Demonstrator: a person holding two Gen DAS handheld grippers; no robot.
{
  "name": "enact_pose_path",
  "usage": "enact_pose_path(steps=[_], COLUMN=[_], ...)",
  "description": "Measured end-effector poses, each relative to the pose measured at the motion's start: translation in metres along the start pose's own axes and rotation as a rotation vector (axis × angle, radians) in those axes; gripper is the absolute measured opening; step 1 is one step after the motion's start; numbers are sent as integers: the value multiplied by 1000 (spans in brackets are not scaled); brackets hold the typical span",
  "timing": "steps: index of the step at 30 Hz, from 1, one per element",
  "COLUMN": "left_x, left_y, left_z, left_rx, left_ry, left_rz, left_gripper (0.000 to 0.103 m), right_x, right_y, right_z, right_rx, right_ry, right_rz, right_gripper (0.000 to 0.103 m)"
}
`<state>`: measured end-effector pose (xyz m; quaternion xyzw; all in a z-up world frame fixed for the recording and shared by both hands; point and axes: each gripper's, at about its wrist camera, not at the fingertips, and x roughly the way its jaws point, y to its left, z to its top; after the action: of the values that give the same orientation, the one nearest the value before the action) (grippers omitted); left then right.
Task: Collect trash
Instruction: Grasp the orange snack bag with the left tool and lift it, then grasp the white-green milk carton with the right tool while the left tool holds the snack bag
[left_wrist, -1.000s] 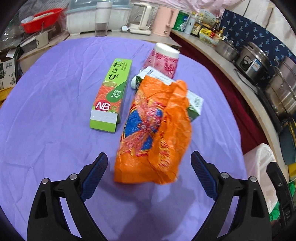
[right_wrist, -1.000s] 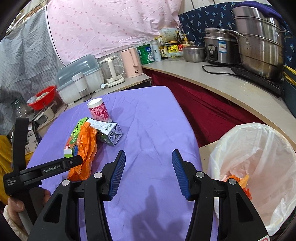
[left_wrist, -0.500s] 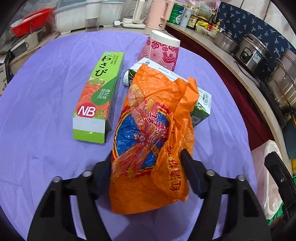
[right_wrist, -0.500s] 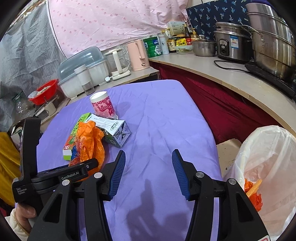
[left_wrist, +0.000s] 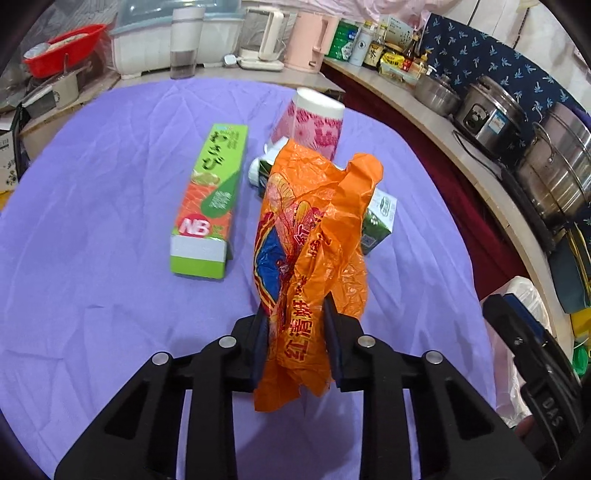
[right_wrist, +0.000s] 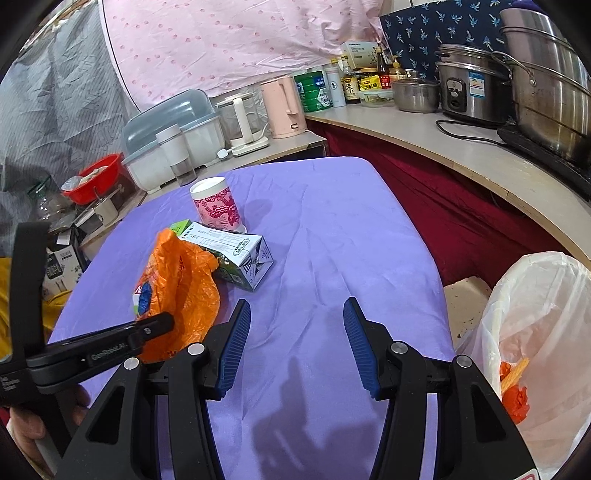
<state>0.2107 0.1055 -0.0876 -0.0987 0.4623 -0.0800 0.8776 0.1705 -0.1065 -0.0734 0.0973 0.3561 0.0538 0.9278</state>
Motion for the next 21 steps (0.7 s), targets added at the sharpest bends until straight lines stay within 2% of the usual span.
enact_pose_path(steps=[10, 15, 17, 18, 21], left_x=[-32, -43, -44, -45, -42], left_y=[25, 43, 50, 53, 63], left_z=[12, 25, 31, 33, 41], left_rx=[-65, -104, -120, -125, -147], left_ry=[-46, -78, -87, -90, -93], left_rz=[36, 60, 69, 73, 91], left_gripper=[25, 25, 25, 25, 25], right_x=[9, 29, 39, 44, 59], right_y=[14, 28, 33, 35, 42], right_z=[7, 17, 21, 23, 28], right_rx=[-58, -104, -131, -144, -197], right_ry=[5, 32, 49, 54, 65], right_rz=[26, 75, 95, 108, 119], right_gripper=[51, 51, 55, 61, 64])
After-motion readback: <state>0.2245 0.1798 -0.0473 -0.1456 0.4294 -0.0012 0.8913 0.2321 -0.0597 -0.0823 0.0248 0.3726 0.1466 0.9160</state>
